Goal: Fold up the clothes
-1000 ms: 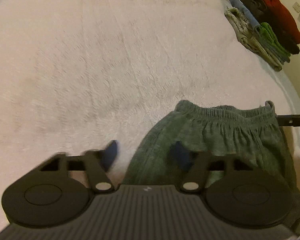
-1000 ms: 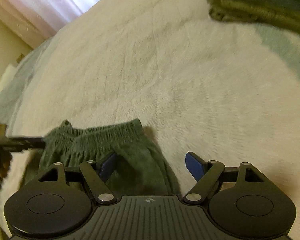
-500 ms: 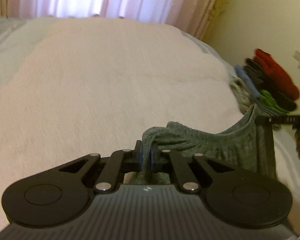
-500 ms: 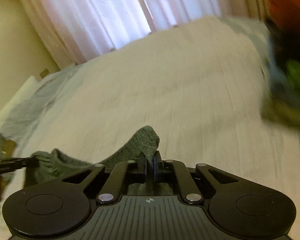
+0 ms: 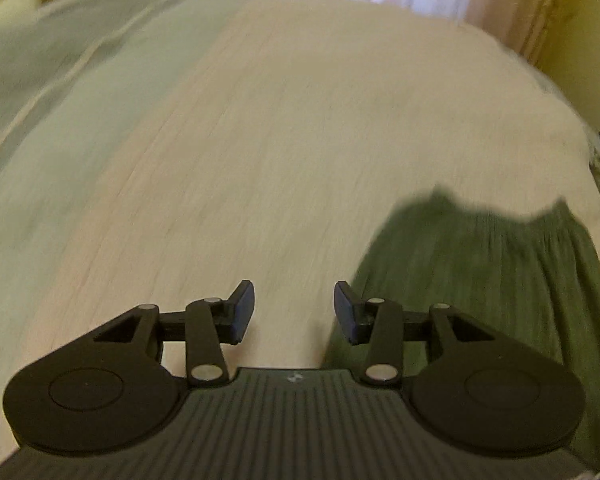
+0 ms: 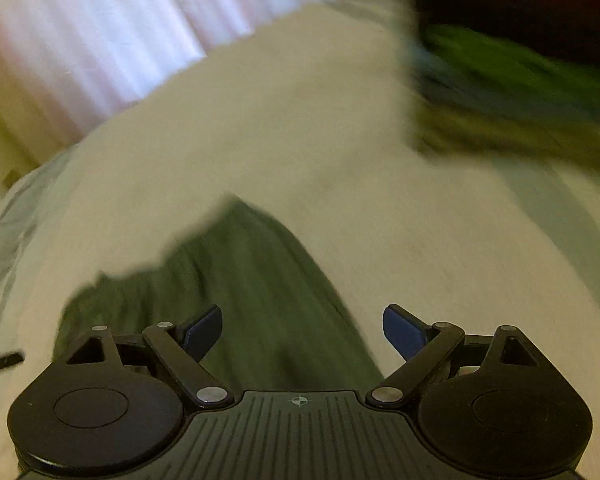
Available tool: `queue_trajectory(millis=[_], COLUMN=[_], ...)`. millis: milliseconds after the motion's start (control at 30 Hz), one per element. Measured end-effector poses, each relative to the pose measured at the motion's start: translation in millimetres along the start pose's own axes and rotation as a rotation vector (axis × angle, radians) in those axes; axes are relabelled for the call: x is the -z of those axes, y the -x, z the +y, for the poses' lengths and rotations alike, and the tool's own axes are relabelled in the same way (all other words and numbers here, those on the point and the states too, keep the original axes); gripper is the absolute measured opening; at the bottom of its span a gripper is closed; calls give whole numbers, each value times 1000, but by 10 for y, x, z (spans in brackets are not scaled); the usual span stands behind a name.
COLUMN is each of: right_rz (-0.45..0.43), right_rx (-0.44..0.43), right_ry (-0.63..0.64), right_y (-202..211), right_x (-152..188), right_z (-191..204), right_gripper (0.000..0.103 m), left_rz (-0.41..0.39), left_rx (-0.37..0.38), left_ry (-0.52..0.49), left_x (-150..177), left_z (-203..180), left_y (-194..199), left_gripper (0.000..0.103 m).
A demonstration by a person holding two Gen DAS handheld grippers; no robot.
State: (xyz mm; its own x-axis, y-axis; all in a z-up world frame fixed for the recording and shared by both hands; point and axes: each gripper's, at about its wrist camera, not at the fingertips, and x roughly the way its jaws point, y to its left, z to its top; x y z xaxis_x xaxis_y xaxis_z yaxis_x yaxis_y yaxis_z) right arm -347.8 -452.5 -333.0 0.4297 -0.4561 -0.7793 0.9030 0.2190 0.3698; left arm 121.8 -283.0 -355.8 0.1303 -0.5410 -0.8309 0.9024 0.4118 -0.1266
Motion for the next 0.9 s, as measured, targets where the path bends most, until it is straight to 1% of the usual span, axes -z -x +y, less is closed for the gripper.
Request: queue_trajectory(millis=[33,100,133,167,233,267,300,333,367,400,433,500,567,600,667,733,767,800,833,867,900], right_rz=[12,53,79,115,201,248,299,332,350,368,387,423,460,471,466,458,450,448,456,470,484], right_rx=[6,-14,-30,-51,-110,-149,-196,-231,-258,-284,-311,-365,-418,-430,-407,-398,-404,-410,-415,-419,-423], right_ry=[-59,-214,-283,-347,-425,-443,-448,-459,-476,-492,-508,-541,-573,-608,-686,-730,-751,-773,-790,-803,-816], right_y=[164,492,605,703,766,748,704,636,550,464,378,206,33,-51,-180,-268,-312,-350,-379,-404,-429], right_x=[161,467,611,778,1071,1203,1332,1428,1498,1568,1637,1777,1917,1955,2024,2062,2071,2088,2112,2134,2157], right_z=[-161,-452,-523,-562,-496,-403,-272,-154,-46,63,171,388,604,662,712,740,739,743,740,731,721], right_gripper=[90,89,86,76,74,74,70,66,59,56,55,55,55,55,55,55,50,24,10,6,1], left_rz=[27,80,98,113,139,144,145,143,141,138,133,123,119,121,124,125,126,128,128,123,115], left_rx=[-2,1,6,10,18,25,30,37,44,53,63,86,112,121,129,138,151,170,186,198,210], left_ry=[48,161,207,247,322,352,378,401,425,444,455,470,490,502,526,549,561,573,580,577,570], left_x=[167,473,605,748,1009,1097,1147,1174,1200,1186,1160,1126,1100,1090,1079,1074,1072,1070,1067,1057,1042], left_z=[111,318,387,427,492,508,509,522,551,581,594,596,612,622,643,676,691,704,714,726,742], left_y=[132,397,498,582,718,741,766,793,818,826,816,788,748,705,598,489,438,387,341,320,314], left_gripper=[39,40,42,44,45,45,45,45,46,47,49,49,53,54,54,54,54,53,46,23,6])
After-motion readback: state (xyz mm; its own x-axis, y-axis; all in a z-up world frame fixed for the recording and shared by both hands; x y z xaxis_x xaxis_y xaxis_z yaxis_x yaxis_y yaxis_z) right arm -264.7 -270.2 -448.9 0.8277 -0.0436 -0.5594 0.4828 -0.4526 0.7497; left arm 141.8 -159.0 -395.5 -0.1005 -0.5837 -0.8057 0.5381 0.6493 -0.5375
